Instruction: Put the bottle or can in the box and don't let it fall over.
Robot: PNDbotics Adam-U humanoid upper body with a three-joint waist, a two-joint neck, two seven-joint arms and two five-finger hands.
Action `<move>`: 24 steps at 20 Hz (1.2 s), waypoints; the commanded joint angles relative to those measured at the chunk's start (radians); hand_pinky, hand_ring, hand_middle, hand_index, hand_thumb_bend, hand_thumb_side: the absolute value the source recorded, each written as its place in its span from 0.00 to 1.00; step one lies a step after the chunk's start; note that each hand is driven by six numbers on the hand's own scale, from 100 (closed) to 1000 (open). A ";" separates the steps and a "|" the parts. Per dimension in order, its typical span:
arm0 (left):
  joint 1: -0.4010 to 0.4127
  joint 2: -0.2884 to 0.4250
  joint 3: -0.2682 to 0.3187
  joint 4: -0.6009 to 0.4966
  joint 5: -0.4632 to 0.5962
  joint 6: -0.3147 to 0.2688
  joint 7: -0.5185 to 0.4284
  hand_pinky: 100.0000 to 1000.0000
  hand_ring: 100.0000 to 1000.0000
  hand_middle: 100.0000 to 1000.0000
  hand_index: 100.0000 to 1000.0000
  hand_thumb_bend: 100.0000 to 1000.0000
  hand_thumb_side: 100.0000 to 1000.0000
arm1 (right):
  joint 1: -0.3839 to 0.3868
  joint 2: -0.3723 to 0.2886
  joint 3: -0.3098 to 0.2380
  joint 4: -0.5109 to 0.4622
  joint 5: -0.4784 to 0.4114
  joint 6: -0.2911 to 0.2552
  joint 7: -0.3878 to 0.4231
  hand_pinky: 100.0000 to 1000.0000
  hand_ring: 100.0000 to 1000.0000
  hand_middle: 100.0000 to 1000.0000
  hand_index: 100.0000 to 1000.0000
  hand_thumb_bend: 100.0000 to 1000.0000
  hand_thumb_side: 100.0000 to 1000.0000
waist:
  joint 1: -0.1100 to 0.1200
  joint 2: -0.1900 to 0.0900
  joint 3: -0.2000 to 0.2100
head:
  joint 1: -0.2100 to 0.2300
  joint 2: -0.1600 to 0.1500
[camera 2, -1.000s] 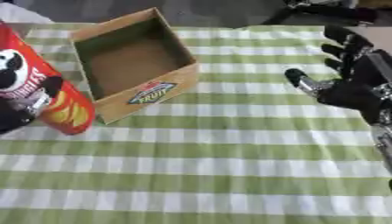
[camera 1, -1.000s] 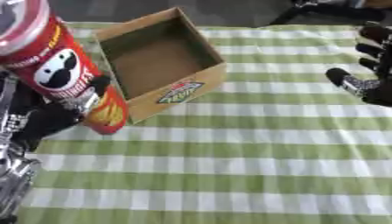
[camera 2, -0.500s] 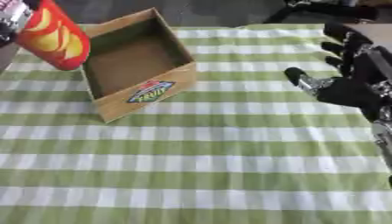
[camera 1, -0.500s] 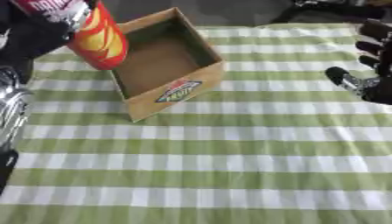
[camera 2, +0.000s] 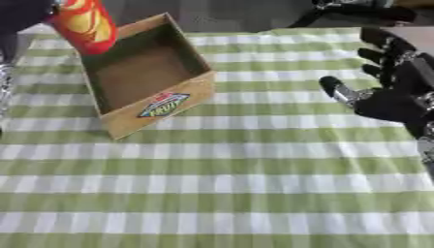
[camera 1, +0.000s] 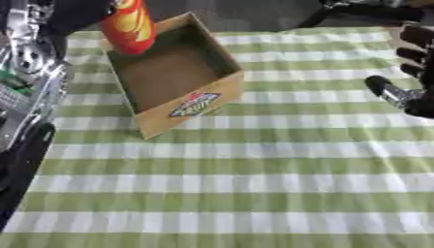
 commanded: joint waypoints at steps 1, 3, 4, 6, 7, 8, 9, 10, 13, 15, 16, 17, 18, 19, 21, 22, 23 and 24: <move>-0.039 -0.017 -0.006 0.099 -0.019 -0.026 -0.021 0.65 0.76 0.60 0.33 0.03 0.04 | -0.023 -0.014 -0.003 -0.016 -0.003 -0.003 0.000 1.00 1.00 1.00 0.96 0.40 0.00 | -0.004 -0.012 -0.009 | 0.012 -0.033; -0.050 -0.037 -0.002 0.169 -0.036 -0.051 -0.036 0.64 0.76 0.60 0.33 0.05 0.05 | -0.035 -0.012 -0.001 -0.020 -0.005 -0.005 0.000 1.00 1.00 1.00 0.96 0.40 0.00 | -0.007 -0.007 -0.018 | 0.017 -0.051; -0.054 -0.049 0.002 0.201 -0.036 -0.067 -0.038 0.64 0.76 0.60 0.34 0.07 0.06 | -0.039 -0.012 0.001 -0.022 -0.005 -0.005 0.001 1.00 1.00 1.00 0.96 0.40 0.00 | -0.009 -0.004 -0.023 | 0.018 -0.061; -0.062 -0.071 0.008 0.270 -0.047 -0.091 -0.027 0.64 0.76 0.61 0.34 0.10 0.08 | -0.042 -0.011 0.002 -0.023 -0.005 -0.005 0.002 1.00 1.00 1.00 0.96 0.40 0.00 | -0.011 0.001 -0.030 | 0.020 -0.070; -0.068 -0.084 0.011 0.306 -0.052 -0.105 -0.019 0.64 0.77 0.62 0.35 0.12 0.08 | -0.043 -0.010 0.003 -0.022 -0.005 -0.005 0.003 1.00 1.00 1.00 0.96 0.40 0.00 | -0.012 0.003 -0.032 | 0.024 -0.073; -0.073 -0.093 0.012 0.339 -0.060 -0.119 -0.014 0.65 0.77 0.63 0.36 0.16 0.09 | -0.043 -0.009 0.004 -0.022 -0.006 -0.005 0.003 1.00 1.00 1.00 0.96 0.40 0.00 | -0.012 0.005 -0.035 | 0.027 -0.076; -0.078 -0.100 0.012 0.367 -0.075 -0.131 -0.014 0.65 0.77 0.63 0.36 0.17 0.09 | -0.043 -0.008 0.005 -0.022 -0.006 -0.005 0.004 1.00 1.00 1.00 0.96 0.40 0.00 | -0.012 0.006 -0.037 | 0.029 -0.078; -0.082 -0.106 0.010 0.392 -0.095 -0.141 -0.019 0.67 0.78 0.66 0.41 0.26 0.12 | -0.042 -0.007 0.005 -0.022 -0.006 -0.005 0.004 1.00 1.00 1.00 0.95 0.39 0.00 | -0.013 0.007 -0.038 | 0.030 -0.079; -0.087 -0.119 0.003 0.439 -0.161 -0.154 -0.052 0.68 0.79 0.70 0.56 0.41 0.16 | -0.039 -0.004 0.005 -0.022 -0.009 -0.005 0.005 1.00 1.00 1.00 0.96 0.39 0.00 | -0.012 0.009 -0.038 | 0.027 -0.075; -0.085 -0.121 0.001 0.452 -0.209 -0.150 -0.067 0.70 0.80 0.72 0.70 0.59 0.19 | -0.036 -0.004 0.004 -0.022 -0.010 -0.005 0.004 1.00 1.00 1.00 0.96 0.40 0.00 | -0.012 0.009 -0.037 | 0.025 -0.071; -0.084 -0.121 0.001 0.455 -0.233 -0.145 -0.074 0.71 0.81 0.72 0.77 0.73 0.20 | -0.035 -0.004 0.004 -0.021 -0.010 -0.004 0.004 1.00 1.00 1.00 0.96 0.40 0.00 | -0.011 0.009 -0.037 | 0.024 -0.069; -0.083 -0.119 0.002 0.457 -0.262 -0.138 -0.082 0.71 0.81 0.72 0.77 0.75 0.20 | -0.033 -0.005 0.003 -0.021 -0.011 -0.004 0.003 1.00 1.00 1.00 0.96 0.40 0.00 | -0.011 0.008 -0.036 | 0.022 -0.067; -0.084 -0.117 0.003 0.455 -0.288 -0.130 -0.090 0.73 0.82 0.72 0.79 0.87 0.22 | -0.031 -0.005 0.003 -0.021 -0.011 -0.004 0.002 1.00 1.00 1.00 0.96 0.40 0.00 | -0.011 0.007 -0.035 | 0.021 -0.064; -0.084 -0.114 0.004 0.451 -0.318 -0.120 -0.099 0.74 0.82 0.72 0.79 0.89 0.23 | -0.029 -0.006 0.003 -0.021 -0.012 -0.004 0.002 1.00 1.00 1.00 0.96 0.40 0.00 | -0.011 0.005 -0.034 | 0.020 -0.060; -0.083 -0.109 0.008 0.439 -0.368 -0.099 -0.117 0.76 0.83 0.73 0.81 0.94 0.27 | -0.027 -0.005 0.002 -0.020 -0.014 -0.004 0.002 1.00 1.00 1.00 0.96 0.40 0.00 | -0.011 0.002 -0.031 | 0.018 -0.055; -0.081 -0.107 0.011 0.432 -0.384 -0.088 -0.126 0.76 0.83 0.73 0.81 0.95 0.28 | -0.026 -0.005 0.002 -0.020 -0.014 -0.004 0.002 1.00 1.00 1.00 0.96 0.40 0.00 | -0.011 0.001 -0.030 | 0.018 -0.053; -0.079 -0.105 0.014 0.424 -0.395 -0.079 -0.134 0.76 0.84 0.73 0.81 0.96 0.29 | -0.024 -0.006 0.002 -0.019 -0.014 -0.004 0.002 1.00 1.00 1.00 0.96 0.40 0.00 | -0.011 -0.001 -0.028 | 0.016 -0.050; -0.076 -0.102 0.016 0.416 -0.401 -0.070 -0.142 0.76 0.84 0.73 0.81 0.97 0.30 | -0.022 -0.006 0.001 -0.018 -0.015 -0.004 0.001 1.00 1.00 1.00 0.96 0.40 0.00 | -0.011 -0.002 -0.027 | 0.015 -0.048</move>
